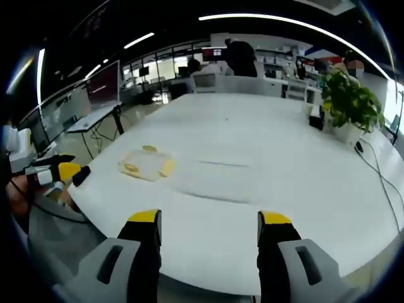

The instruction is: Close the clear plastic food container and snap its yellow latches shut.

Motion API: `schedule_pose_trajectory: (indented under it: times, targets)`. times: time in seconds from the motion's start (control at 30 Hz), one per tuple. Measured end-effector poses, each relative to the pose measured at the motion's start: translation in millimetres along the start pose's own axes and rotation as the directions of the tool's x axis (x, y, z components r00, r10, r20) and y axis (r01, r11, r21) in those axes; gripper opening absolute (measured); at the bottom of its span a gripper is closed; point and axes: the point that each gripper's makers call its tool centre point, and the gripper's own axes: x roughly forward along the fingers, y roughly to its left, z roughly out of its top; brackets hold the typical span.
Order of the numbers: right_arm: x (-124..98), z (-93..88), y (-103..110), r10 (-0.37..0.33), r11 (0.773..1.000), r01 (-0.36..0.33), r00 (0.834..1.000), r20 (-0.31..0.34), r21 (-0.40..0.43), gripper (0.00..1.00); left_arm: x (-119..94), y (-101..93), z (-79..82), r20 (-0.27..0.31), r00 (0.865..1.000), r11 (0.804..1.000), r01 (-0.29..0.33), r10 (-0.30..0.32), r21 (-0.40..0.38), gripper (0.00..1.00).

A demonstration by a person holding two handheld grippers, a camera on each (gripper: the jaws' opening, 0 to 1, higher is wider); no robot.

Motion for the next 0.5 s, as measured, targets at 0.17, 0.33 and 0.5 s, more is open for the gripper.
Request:
schedule_pose_trajectory:
  times: [0.17,0.33,0.5]
  targets:
    - [0.2,-0.5,0.7,0.003,1.000,-0.003,1.000,-0.004,-0.003,0.58,0.4,-0.9,-0.6,-0.004,1.000,1.000,0.003,-0.003,0.004,0.55]
    - [0.8,-1.4,1.8,0.008,1.000,-0.008,1.000,-0.009,-0.008,0.58,0.5,-0.5,-0.8,-0.005,1.000,1.000,0.001,-0.001,0.002,0.55]
    - [1.3,-1.8,2.6,0.010,1.000,-0.010,1.000,-0.012,-0.011,0.58,0.6,-0.4,-1.3,-0.007,1.000,1.000,0.001,-0.001,0.004,0.55]
